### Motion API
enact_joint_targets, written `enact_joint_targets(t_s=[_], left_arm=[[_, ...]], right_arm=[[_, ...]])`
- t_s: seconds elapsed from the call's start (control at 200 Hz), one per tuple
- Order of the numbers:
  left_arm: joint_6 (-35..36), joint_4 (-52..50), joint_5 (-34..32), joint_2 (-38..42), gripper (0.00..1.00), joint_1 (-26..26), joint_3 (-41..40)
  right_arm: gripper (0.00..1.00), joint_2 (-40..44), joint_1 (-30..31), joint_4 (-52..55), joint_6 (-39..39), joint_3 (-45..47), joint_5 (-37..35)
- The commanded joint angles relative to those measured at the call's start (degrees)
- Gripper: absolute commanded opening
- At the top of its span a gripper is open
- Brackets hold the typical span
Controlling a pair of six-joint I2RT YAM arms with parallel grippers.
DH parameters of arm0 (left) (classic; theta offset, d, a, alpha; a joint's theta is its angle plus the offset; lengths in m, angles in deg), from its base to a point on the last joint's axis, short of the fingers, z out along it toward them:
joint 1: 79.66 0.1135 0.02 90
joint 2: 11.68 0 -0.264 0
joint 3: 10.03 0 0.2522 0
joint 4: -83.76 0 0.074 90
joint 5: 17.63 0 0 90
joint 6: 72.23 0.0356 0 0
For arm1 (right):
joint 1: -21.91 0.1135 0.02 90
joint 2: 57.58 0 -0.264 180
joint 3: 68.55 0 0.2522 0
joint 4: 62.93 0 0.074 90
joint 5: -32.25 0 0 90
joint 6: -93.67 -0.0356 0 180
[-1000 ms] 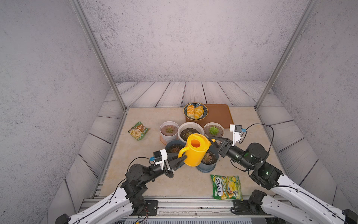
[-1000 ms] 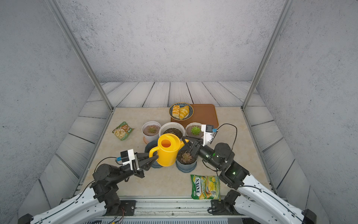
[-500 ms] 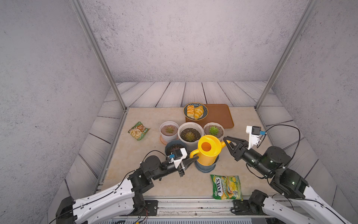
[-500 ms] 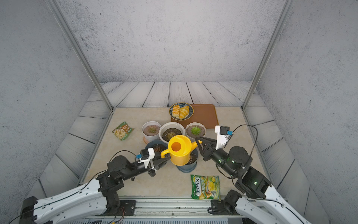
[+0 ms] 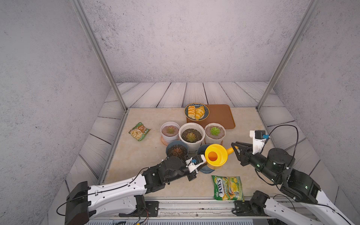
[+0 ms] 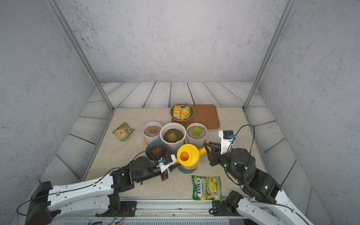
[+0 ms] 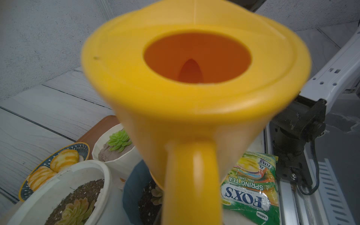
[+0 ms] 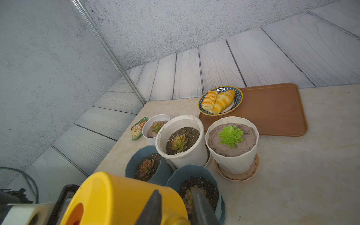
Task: Water the succulent around the soil edge
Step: Place the watering can at the center of the board.
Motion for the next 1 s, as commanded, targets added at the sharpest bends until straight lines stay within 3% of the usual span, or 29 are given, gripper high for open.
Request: enact_joint_targets(t_s=[0.0,0.04,0.06,0.08,0.23,0.355,0.806,0.996], left_arm=[[-0.8,-4.6,-0.8,3.3,0.00,-0.3,-2.1],[-2.1,-5.7,-0.2,5.6,0.00,-0.3,-3.3],[-2.9,-6.3,-0.3,6.7,0.00,-0.4,-3.9],[-3.8,-7.3,-0.5,8.2,0.00,-0.5,-4.4],[-10.6,-19.4,-3.3,20.4,0.00,-1.0,-8.0],[-15.6,-24.2,-11.0,27.4,0.00,-3.6,-11.0],[-28.5,-38.2,-21.0,33.6,0.00,-3.8,-12.7],[-32.7,-38.5,-20.5,32.3,0.00,-4.2,-15.0]], right_arm=[[0.58,0.8,0.0,3.4,2.7,-2.7,-2.5],[0.72,0.8,0.1,5.3,3.5,-3.2,-2.5],[0.93,0.8,0.0,6.3,3.9,-3.5,-2.4],[0.99,0.9,0.1,7.2,4.3,-3.7,-2.5],[0.99,1.0,0.0,11.1,7.1,-3.9,-2.1],[0.99,1.0,0.0,11.1,8.1,-2.8,-2.2],[0.99,0.1,0.0,7.5,7.1,0.2,0.3],[0.99,-1.0,0.0,5.6,7.1,2.0,0.8]])
